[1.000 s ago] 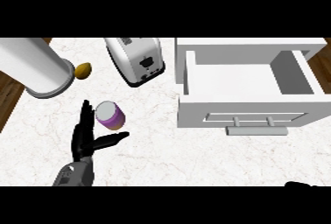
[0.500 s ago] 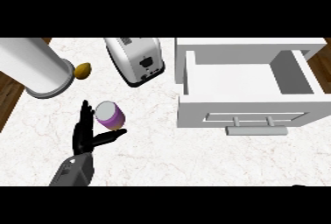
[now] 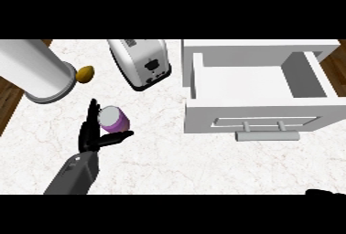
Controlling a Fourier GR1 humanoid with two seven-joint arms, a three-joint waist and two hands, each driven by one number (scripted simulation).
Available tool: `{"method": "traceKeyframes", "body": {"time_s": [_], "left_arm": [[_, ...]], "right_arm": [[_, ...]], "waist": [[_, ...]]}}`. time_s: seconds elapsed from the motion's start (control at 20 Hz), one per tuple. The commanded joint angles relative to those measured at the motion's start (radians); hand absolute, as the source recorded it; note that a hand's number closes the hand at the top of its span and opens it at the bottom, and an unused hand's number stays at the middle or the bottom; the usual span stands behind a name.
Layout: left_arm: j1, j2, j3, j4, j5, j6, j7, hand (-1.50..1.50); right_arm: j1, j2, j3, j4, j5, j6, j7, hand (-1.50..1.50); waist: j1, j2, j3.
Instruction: Pick up the can, place it into the drawer and close the drawer
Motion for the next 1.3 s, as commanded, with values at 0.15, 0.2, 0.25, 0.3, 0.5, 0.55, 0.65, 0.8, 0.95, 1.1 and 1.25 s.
{"method": "traceKeyframes", "body": {"time_s": [0.15,0.2,0.25,0.3,0.5,0.55,0.65,0.8,0.95,1.1,1.25], "left_arm": [[-0.077,0.049,0.0,0.111,-0.004,-0.136,-0.026,1.5],[-0.102,0.029,0.012,0.128,0.003,-0.124,-0.052,1.5],[-0.092,0.02,0.006,0.134,0.0,-0.136,-0.056,1.5],[-0.151,0.024,0.011,0.149,0.0,-0.121,-0.023,1.5],[-0.147,0.022,0.013,0.168,0.001,-0.173,-0.059,1.5],[-0.151,-0.004,0.008,0.171,-0.008,-0.137,-0.097,1.5],[-0.134,-0.004,-0.011,0.176,-0.025,-0.179,-0.118,1.5],[-0.179,-0.006,-0.006,0.164,-0.017,-0.16,-0.071,1.5],[-0.193,-0.017,-0.024,0.159,-0.032,-0.159,-0.067,1.5],[-0.174,-0.044,-0.009,0.126,-0.005,-0.158,-0.077,1.5],[-0.142,-0.075,-0.038,0.024,-0.002,-0.163,-0.046,1.5]], "right_arm": [[-0.011,0.016,0.008,-0.021,0.017,-0.023,0.023,-1.5],[-0.047,-0.023,-0.022,0.007,-0.009,-0.002,0.018,-1.5],[-0.013,0.002,-0.011,-0.017,-0.01,-0.004,0.013,-1.5],[-0.02,0.014,0.016,-0.014,0.029,-0.022,0.023,-1.5],[-0.07,-0.036,-0.033,0.043,0.007,-0.007,0.021,-1.5],[-0.031,-0.033,-0.04,-0.036,-0.007,-0.006,0.051,-1.5],[-0.061,-0.032,-0.055,0.026,-0.035,0.001,0.012,-1.5],[0.011,-0.01,-0.054,0.043,-0.013,0.039,-0.074,-1.5],[-0.05,0.018,0.006,0.065,0.067,-0.013,-0.058,-1.5],[-0.029,-0.048,-0.091,0.021,-0.026,0.026,-0.015,-1.5],[-0.024,-0.01,-0.082,0.073,0.012,0.01,-0.079,-1.5]], "waist": [[-0.003,0.001,0.0],[-0.006,0.003,-0.001],[-0.005,0.002,0.0],[-0.009,0.004,-0.001],[-0.005,0.004,0.0],[-0.01,0.003,-0.001],[-0.007,0.003,0.0],[-0.005,0.001,0.0],[-0.001,0.002,0.0],[-0.001,0.0,0.0],[0.012,-0.005,0.001]]}}
